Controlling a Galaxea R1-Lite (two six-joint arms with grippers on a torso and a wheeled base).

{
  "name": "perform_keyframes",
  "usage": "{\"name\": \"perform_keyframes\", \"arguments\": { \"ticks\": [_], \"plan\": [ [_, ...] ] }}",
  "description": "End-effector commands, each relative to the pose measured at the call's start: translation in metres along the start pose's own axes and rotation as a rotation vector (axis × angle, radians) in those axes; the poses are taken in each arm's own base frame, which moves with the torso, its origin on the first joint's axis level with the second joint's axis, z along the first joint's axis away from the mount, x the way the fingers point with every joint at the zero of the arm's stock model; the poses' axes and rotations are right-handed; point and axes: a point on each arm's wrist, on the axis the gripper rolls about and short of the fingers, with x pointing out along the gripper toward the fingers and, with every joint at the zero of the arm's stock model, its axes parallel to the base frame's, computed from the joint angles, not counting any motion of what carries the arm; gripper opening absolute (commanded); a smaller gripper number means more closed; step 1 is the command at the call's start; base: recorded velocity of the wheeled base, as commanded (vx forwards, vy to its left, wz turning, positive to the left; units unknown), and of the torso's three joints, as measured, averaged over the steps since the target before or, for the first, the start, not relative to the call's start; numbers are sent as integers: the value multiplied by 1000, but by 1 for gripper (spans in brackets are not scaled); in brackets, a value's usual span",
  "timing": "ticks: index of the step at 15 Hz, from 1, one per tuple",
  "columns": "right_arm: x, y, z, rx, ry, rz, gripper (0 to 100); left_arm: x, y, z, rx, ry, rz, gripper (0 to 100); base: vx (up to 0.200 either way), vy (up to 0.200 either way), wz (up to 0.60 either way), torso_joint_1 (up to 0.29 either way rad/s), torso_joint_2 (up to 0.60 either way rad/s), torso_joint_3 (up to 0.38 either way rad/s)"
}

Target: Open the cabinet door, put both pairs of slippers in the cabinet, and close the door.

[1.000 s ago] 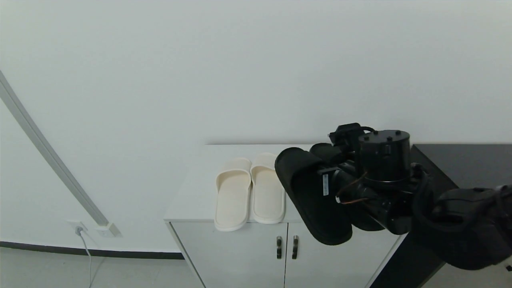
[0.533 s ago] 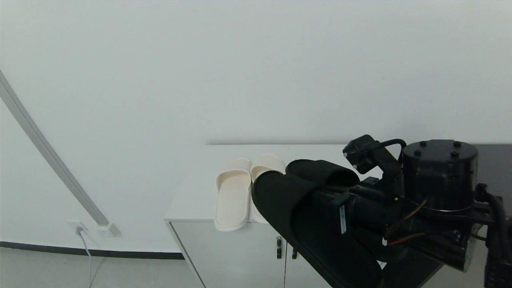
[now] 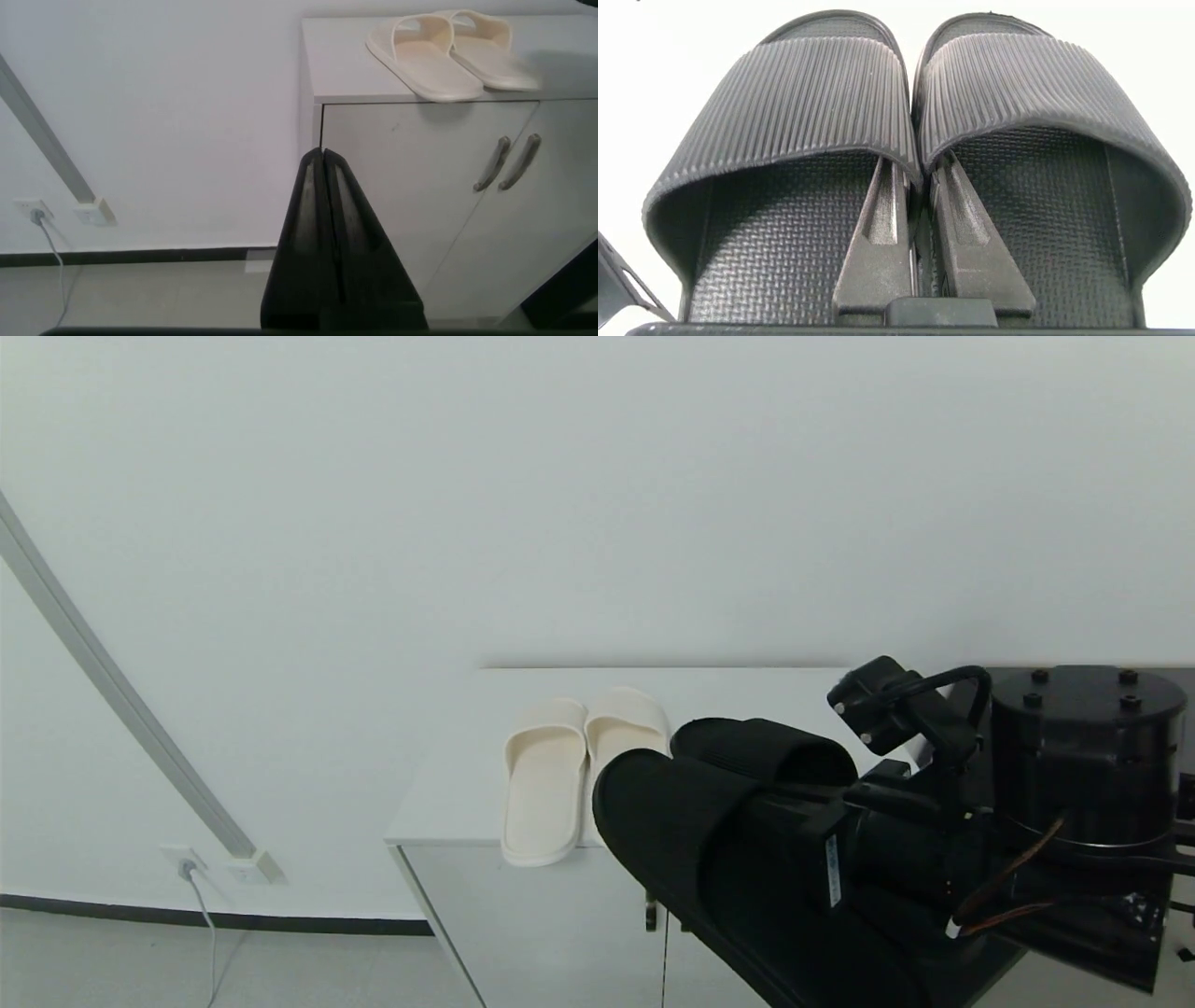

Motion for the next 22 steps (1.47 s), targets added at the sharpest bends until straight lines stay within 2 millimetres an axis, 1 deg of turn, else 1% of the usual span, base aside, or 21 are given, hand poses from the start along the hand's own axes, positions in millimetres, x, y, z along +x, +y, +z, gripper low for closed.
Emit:
{"name": "perform_keyframes", "arguments": {
  "ticks": [1, 4, 10, 12, 22],
  "plan": [
    [0, 0, 0, 0, -2, 1, 0, 0, 0, 0, 0, 2, -1, 0, -200, 0, 0, -2, 7, 2],
    [-1, 0, 0, 0, -2, 1, 0, 0, 0, 0, 0, 2, 0, 0, -200, 0, 0, -10, 2, 6],
    [-6, -1, -7, -3, 14, 11, 0, 0, 0, 0, 0, 0, 0, 0, 0, 0, 0, 0, 0, 0],
    [-8, -1, -11, -6, 28, 39, 0, 0, 0, 0, 0, 0, 0, 0, 0, 0, 0, 0, 0, 0],
    [-10, 0, -15, -9, 40, 61, 0, 0, 0, 0, -2, 2, -1, 0, 0, 0, 0, 0, 0, 0]
  ]
}}
